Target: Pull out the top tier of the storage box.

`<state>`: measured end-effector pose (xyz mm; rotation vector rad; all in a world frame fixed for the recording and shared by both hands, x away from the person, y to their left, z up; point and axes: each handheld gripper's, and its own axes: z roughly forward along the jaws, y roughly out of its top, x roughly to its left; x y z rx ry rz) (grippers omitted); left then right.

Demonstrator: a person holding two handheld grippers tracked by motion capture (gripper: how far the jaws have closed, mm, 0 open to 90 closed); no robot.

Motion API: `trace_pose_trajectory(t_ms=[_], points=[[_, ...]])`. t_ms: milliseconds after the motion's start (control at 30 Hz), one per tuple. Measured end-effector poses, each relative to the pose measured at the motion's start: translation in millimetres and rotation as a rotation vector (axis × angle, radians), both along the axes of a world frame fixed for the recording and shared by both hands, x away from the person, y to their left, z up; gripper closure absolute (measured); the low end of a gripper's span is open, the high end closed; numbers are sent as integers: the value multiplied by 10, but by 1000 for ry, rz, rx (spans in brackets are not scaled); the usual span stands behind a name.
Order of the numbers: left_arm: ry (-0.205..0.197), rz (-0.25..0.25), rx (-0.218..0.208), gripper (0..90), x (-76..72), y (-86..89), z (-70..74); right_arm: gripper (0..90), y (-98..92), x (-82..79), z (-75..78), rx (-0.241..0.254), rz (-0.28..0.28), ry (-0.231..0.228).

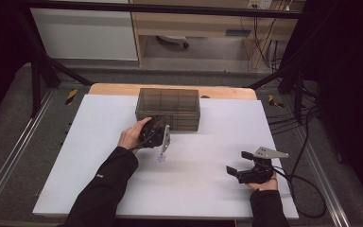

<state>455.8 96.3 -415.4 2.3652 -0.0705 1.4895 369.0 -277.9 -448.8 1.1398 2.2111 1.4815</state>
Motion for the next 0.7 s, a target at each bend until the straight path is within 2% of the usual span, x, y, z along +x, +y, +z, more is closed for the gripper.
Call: trace_pose_trajectory(t_ms=[567,700], points=[[-104,10,42,592,47,-106,-132,3,-4,-1,4,4,0,-4],[-118,11,47,615,62,-117,-165,3,-5,-1,4,4,-1,-4]])
